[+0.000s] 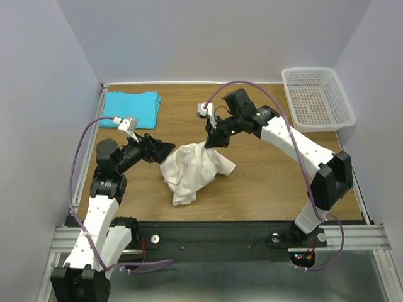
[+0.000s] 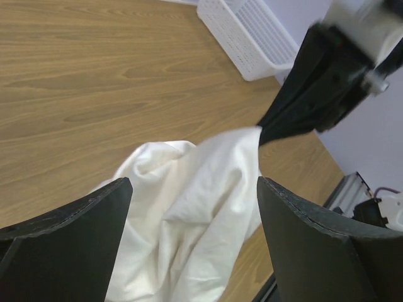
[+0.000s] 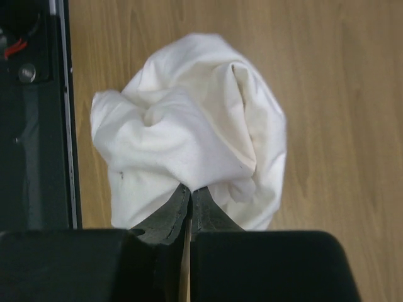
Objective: Fold and stack the t-shirts
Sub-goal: Flatten the tshirt out
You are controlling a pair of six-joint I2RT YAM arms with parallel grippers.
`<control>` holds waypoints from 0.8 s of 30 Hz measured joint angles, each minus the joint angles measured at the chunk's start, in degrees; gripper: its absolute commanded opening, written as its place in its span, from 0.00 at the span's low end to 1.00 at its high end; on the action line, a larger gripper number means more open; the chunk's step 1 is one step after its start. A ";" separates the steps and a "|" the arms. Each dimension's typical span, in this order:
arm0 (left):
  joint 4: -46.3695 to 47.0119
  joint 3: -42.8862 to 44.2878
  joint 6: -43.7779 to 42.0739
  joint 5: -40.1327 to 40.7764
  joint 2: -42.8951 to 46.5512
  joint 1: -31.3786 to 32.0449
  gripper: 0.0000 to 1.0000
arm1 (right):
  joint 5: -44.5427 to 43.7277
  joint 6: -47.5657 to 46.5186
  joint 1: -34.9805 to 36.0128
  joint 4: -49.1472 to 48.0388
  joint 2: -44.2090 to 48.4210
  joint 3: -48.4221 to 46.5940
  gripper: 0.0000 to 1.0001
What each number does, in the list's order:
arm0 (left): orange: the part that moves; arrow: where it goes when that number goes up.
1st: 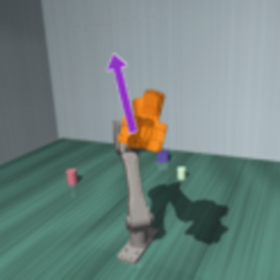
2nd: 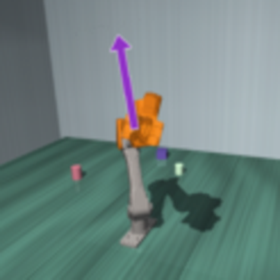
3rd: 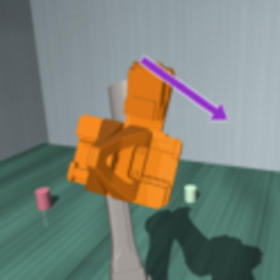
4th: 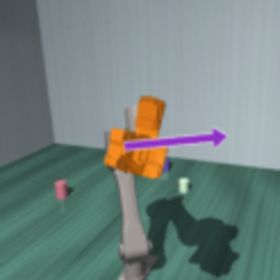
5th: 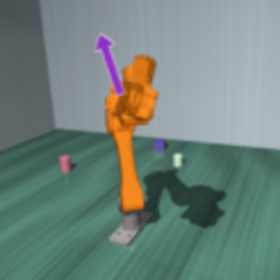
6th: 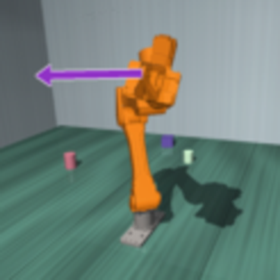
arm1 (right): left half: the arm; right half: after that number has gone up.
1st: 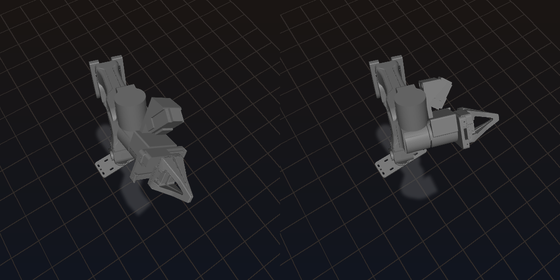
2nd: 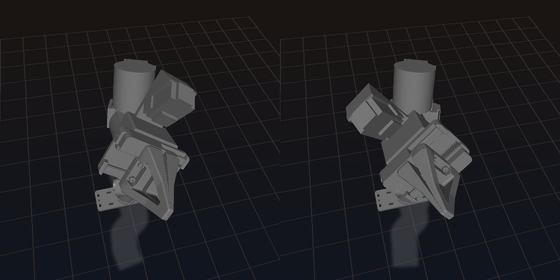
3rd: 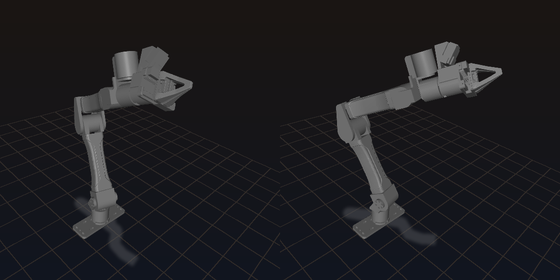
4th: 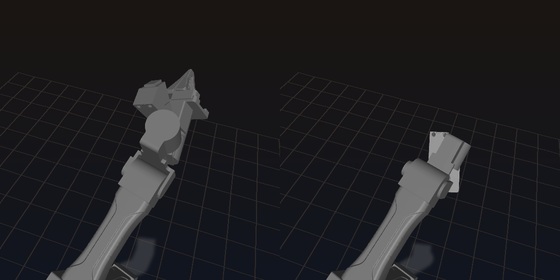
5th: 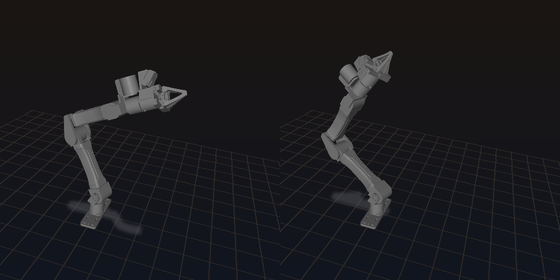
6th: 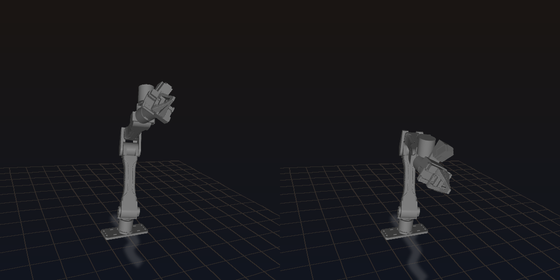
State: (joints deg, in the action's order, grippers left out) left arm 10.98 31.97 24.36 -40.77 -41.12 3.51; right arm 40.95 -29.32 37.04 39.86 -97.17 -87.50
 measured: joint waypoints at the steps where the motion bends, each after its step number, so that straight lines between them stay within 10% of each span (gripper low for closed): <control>1: -0.22 0.59 -0.09 -0.68 -0.90 0.79 0.92 | -0.24 1.07 -0.48 0.09 0.39 -2.19 0.01; 13: 0.50 6.14 -4.52 -0.98 -4.22 12.55 0.91 | -1.99 10.36 -7.32 -0.48 2.73 -14.47 0.00; 24: -2.05 13.88 -9.18 18.32 -16.90 33.38 0.89 | -3.72 16.52 -9.60 -1.22 2.73 -14.47 0.01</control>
State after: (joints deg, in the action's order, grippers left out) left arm 8.93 45.84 15.18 -22.46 -58.02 36.88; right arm 37.23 -12.80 27.44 38.63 -94.43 -101.97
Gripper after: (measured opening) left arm 0.897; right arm 0.030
